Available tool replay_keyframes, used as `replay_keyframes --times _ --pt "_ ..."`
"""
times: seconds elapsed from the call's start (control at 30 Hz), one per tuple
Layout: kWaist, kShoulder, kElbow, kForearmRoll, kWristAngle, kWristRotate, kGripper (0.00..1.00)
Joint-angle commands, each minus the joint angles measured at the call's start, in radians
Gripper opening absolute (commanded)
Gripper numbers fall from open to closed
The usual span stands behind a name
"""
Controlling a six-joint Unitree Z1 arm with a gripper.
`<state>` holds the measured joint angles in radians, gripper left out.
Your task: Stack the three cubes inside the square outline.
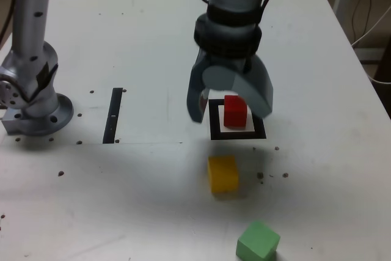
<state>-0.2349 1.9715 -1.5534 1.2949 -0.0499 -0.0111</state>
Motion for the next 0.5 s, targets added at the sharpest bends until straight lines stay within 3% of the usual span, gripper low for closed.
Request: replay_keyframes --times 0.0,0.47 --pt "-0.031 0.004 -0.006 0.002 -0.007 -0.023 0.99" --pt "-0.181 0.077 -0.041 -0.016 -0.062 -0.114 0.99"
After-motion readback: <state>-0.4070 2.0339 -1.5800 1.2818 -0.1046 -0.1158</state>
